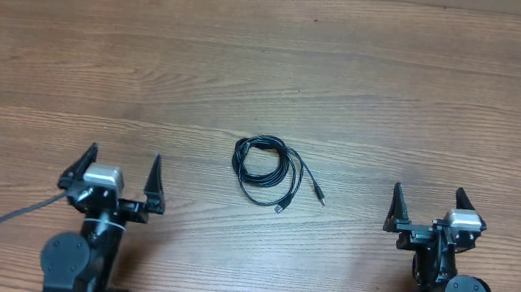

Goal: Untangle cables
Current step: 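Reach the left gripper forward and down onto the coiled black cable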

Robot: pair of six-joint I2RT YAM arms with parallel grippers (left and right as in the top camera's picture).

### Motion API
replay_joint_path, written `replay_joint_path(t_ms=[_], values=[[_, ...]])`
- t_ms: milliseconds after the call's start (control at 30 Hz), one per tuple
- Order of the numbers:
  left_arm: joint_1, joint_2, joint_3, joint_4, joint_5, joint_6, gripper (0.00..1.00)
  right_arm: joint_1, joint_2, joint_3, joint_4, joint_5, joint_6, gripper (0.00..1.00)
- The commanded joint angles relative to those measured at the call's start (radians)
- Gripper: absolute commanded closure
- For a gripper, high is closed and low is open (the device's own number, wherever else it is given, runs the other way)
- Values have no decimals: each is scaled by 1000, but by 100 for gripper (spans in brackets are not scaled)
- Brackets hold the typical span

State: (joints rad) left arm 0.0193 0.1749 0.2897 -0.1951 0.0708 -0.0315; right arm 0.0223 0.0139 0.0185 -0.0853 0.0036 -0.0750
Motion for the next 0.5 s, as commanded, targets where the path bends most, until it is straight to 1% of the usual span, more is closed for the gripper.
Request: replay_joint_path(t_ms=[0, 133, 267, 400, 467], values=[[-7, 114, 123, -27, 14, -13, 0, 6, -5, -11, 2, -5, -2, 0], [-7, 290, 303, -116, 68, -9, 1, 6, -5, -11, 2, -5, -2, 0], [-7, 477, 512, -235, 249, 71, 0, 6, -5, -11, 2, -5, -2, 0], [-8, 645, 717, -388, 374, 116, 1, 6, -5, -11, 2, -5, -2, 0], [-16, 719, 812, -475, 453, 164, 1, 6, -5, -11, 2, -5, -2, 0]])
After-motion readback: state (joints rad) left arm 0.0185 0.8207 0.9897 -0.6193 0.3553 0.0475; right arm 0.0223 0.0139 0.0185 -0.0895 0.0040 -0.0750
